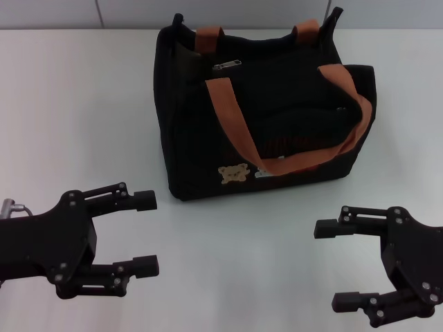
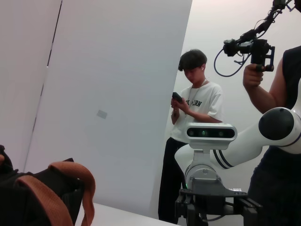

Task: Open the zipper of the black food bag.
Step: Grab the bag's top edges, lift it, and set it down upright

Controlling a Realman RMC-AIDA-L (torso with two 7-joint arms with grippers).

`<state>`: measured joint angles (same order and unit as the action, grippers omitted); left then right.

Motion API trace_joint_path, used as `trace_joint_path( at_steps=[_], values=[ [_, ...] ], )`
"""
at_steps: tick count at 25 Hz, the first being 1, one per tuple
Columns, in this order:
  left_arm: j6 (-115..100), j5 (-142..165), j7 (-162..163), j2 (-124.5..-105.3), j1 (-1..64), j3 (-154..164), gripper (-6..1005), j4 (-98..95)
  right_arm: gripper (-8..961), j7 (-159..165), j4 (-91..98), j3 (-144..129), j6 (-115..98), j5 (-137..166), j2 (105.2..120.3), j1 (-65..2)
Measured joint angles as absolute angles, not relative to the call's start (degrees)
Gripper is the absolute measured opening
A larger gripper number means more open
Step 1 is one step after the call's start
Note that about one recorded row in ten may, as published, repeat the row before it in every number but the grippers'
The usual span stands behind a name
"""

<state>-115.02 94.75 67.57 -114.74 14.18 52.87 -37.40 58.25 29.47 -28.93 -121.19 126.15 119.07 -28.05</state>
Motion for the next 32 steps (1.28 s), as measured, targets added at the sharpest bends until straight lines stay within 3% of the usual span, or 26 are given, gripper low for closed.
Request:
trace_joint_path(
  at_steps=[26,30,32],
  values=[
    [-114.3,94.9,66.9,-115.18,14.5,52.4,803,-37.2,832,57.8,28.2,-28.6,-119.7,125.9,119.09,-28.0],
    [-113.4,94.9,66.8,-115.47,14.5,51.9,799,-37.1,832,57.8,28.2,-28.6,-119.6,125.9,119.09,-28.0],
    [-110.5,95.0,64.1,-116.83,14.1,48.8,796,-36.0,832,57.7,28.2,-28.6,-119.3,125.9,119.09,-27.9]
  ],
)
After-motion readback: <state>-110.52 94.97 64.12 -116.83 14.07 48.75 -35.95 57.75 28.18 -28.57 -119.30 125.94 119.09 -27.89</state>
